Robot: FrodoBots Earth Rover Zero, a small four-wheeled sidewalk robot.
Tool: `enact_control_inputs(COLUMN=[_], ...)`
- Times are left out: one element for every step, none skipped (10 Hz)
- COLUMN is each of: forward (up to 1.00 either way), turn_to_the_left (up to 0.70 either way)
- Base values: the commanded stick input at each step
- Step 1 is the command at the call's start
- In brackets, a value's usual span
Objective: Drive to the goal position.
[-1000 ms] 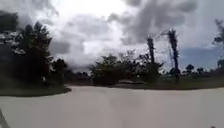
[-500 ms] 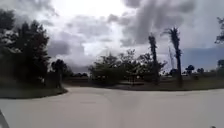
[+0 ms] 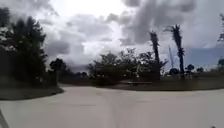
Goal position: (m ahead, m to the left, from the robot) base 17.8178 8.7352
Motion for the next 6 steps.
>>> enact_control_inputs(forward=[0.85, 0.85, 0.85, 0.85, 0.85, 0.85], turn_to_the_left=[0.00, 0.13, 0.34, 0.27, 0.05, 0.00])
